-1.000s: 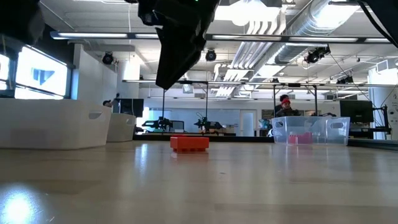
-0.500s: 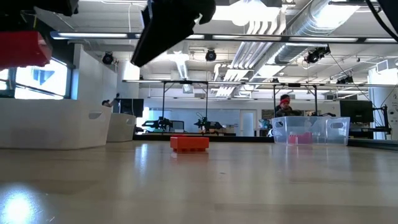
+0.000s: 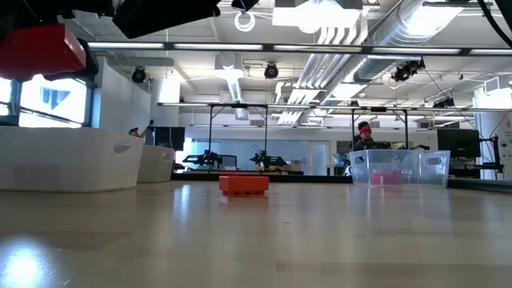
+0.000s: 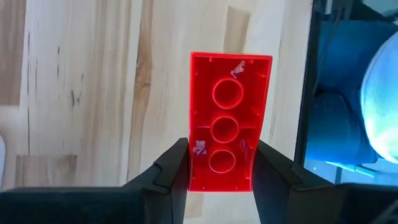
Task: Sort & place blocks by color
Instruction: Put the red game piece into the transparent bin
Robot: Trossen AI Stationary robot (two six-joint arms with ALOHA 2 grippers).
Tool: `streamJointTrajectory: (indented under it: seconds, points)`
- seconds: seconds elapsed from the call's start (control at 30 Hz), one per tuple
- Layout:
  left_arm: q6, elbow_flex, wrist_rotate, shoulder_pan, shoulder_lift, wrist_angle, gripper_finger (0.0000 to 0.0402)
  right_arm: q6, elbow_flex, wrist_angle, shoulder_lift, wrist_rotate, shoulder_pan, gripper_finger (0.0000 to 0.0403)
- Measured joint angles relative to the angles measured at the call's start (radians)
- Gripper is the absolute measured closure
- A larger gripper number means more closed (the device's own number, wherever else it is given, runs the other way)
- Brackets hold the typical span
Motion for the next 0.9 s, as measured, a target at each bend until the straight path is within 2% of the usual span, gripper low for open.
streamJointTrajectory:
  seconds: [0.33, 0.57, 0.67, 0.9]
  points:
    - [0.158, 0.001, 0.028, 0.089, -0.008, 0.129, 0.0291, -0.039, 0.000, 0.033, -0.001, -0.002, 0.005, 0.0197]
    - [0.204, 0.001, 0.026, 0.130, -0.008, 0.195, 0.0290, -0.042, 0.000, 0.033, -0.002, 0.021, 0.011, 0.0201]
    - [0.215, 0.001, 0.026, 0.139, -0.008, 0.209, 0.0290, -0.042, 0.000, 0.029, -0.002, 0.024, 0.012, 0.0227]
    - [0.243, 0.000, 0.029, 0.162, -0.007, 0.235, 0.0289, -0.054, 0.000, -0.006, -0.003, 0.069, 0.014, 0.0331]
